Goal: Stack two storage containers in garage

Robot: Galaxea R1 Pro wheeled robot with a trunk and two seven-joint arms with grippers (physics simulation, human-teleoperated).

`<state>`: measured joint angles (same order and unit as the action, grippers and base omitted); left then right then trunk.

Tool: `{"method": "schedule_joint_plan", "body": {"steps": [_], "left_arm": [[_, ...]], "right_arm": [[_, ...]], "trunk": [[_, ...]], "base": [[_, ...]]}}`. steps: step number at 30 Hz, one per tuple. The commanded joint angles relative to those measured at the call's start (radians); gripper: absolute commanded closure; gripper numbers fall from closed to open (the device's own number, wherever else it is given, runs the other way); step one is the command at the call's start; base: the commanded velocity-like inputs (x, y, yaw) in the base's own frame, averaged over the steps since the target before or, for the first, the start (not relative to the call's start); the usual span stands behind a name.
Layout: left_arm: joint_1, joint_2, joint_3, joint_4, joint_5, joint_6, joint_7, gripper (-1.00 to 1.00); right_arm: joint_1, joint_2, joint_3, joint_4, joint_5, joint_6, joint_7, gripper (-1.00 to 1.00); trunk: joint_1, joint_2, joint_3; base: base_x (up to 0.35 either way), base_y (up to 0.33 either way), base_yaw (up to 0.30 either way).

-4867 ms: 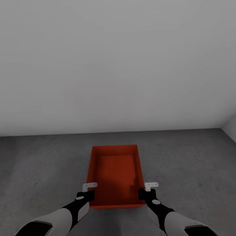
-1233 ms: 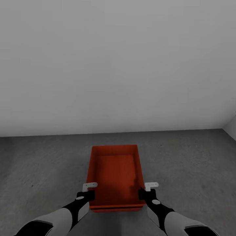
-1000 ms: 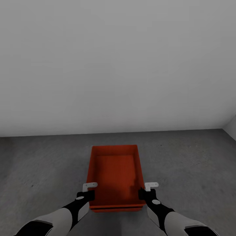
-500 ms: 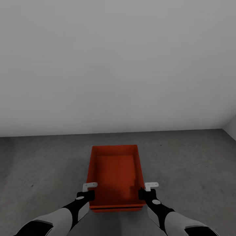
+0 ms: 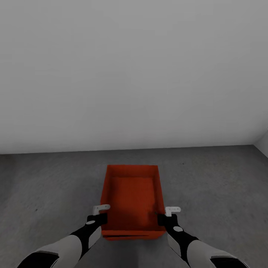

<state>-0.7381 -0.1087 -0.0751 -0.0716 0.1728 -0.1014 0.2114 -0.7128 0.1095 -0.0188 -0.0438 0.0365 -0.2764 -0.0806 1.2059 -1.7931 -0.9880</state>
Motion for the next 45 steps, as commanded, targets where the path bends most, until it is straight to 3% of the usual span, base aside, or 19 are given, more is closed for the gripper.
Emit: {"method": "schedule_joint_plan", "body": {"steps": [1, 45], "left_arm": [[0.0, 0.005, 0.017, 0.04, 0.011, -0.006, -0.001, -1.0], [0.0, 0.005, 0.017, 0.039, 0.015, -0.006, -0.001, -1.0]], "right_arm": [[-0.001, 0.001, -0.003, 0.001, 0.005, -0.004, -0.004, -1.0], [-0.001, 0.003, -0.003, 0.001, -0.003, -0.005, -0.014, -1.0]], "trunk": [[0.007, 0.0, -0.001], [0.007, 0.0, -0.001]], "base": [[0.0, 0.0, 0.0], [0.0, 0.0, 0.0]]}}
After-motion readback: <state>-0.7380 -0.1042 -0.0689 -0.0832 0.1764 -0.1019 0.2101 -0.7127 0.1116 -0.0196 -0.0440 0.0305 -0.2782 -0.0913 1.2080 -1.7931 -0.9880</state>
